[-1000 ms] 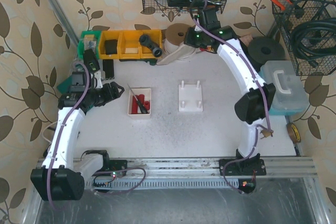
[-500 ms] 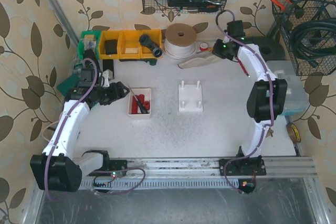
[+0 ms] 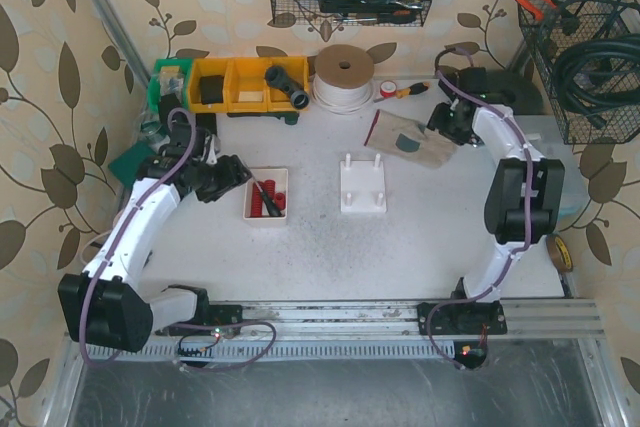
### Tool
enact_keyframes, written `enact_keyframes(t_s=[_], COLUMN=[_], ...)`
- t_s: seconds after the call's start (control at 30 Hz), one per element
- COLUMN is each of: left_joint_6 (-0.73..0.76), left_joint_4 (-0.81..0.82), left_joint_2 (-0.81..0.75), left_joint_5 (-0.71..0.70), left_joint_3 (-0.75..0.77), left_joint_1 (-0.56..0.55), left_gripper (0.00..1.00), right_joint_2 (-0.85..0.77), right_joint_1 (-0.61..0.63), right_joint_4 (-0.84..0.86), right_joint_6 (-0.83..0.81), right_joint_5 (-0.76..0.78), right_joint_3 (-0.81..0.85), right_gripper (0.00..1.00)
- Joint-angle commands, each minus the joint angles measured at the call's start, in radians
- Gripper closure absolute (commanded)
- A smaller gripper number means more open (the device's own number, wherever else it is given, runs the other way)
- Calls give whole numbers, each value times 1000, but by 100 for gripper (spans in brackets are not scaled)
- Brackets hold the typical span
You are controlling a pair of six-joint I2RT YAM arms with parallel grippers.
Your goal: Install the large spring
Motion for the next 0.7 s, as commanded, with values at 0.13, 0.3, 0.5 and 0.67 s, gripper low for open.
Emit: enact_keyframes(t_s=[0.13,0.3,0.5,0.67], left_joint_6=[-186,-254,-285,-300], left_joint_4=[-51,-87,-70,4], left_joint_2=[-13,10,86,164], left_joint_5=[-162,-274,-380,-392], left_joint_3=[24,17,21,39], left_joint_1=[-114,-181,-232,-255], left_gripper=[30,36,40,43], right_joint_2=[-180,-332,-525,-636], right_joint_1=[-15,76,323,407], right_joint_4=[-41,-72,-86,-46], right_joint_6=[100,64,28,82], right_joint_5=[-87,-156,-78,-52], right_joint_3=[-64,-96,-204,-265], right_gripper=[34,32,33,33])
